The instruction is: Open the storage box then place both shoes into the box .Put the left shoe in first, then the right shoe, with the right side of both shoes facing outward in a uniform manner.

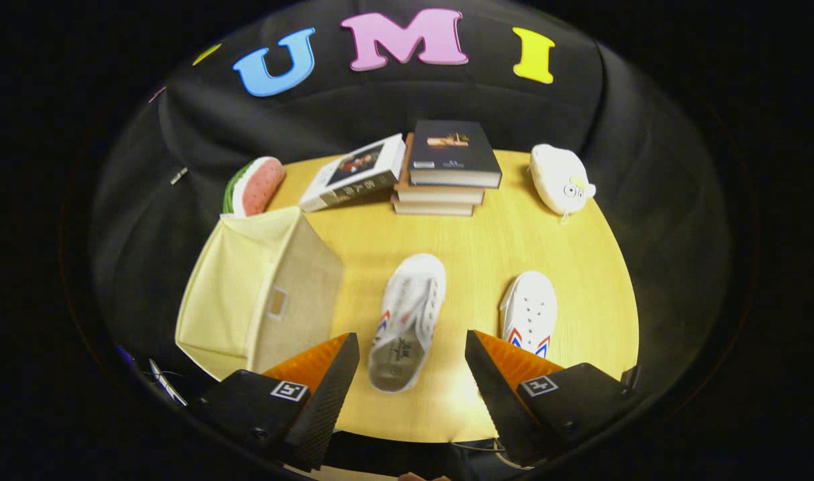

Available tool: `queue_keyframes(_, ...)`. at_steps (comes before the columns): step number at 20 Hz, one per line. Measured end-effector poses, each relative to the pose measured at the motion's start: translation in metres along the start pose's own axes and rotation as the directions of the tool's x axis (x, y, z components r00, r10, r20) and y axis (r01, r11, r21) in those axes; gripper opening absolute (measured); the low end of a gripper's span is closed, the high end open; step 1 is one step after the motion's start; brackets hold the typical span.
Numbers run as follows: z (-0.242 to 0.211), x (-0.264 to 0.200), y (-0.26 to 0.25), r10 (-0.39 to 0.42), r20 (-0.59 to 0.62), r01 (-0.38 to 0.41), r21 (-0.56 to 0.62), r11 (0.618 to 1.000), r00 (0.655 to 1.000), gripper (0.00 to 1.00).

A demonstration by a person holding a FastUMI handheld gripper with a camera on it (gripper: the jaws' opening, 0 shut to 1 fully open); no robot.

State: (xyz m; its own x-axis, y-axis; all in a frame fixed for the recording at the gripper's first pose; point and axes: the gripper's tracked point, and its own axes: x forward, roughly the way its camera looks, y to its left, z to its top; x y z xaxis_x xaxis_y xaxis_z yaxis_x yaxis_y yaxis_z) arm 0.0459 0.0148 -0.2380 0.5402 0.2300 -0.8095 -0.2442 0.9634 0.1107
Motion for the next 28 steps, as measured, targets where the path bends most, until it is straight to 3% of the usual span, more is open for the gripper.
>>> queue_keyframes(3,-0.017,0.028,-0.021,-0.020,-0.048,0.016,-0.084,0.996,0.999,0.99)
queue_keyframes(8,-0.025,0.068,-0.019,0.019,-0.095,-0.037,-0.190,0.981,0.995,0.99)
queue_keyframes(12,-0.020,0.106,-0.030,-0.013,-0.084,-0.008,-0.246,0.969,0.996,0.99)
queue_keyframes(14,-0.027,0.122,-0.033,-0.006,-0.116,-0.023,-0.250,0.968,0.993,0.96)
queue_keyframes(16,-0.033,0.130,-0.026,0.047,-0.152,-0.074,-0.177,0.981,0.987,0.93)
queue_keyframes(17,-0.031,0.131,-0.022,0.075,-0.159,-0.096,-0.127,0.987,0.984,0.88)
queue_keyframes(18,-0.033,0.132,-0.017,0.105,-0.171,-0.121,-0.084,0.989,0.980,0.72)
queue_keyframes(19,-0.035,0.132,-0.010,0.140,-0.187,-0.149,-0.032,0.988,0.972,0.62)
queue_keyframes(21,-0.032,0.132,-0.012,0.142,-0.177,-0.139,0.030,0.990,0.974,0.28)
queue_keyframes(24,-0.030,0.134,-0.013,0.165,-0.160,-0.153,0.083,0.985,0.973,0.10)
queue_keyframes(28,-0.025,0.122,-0.016,0.165,-0.152,-0.140,0.166,0.976,0.974,0.05)
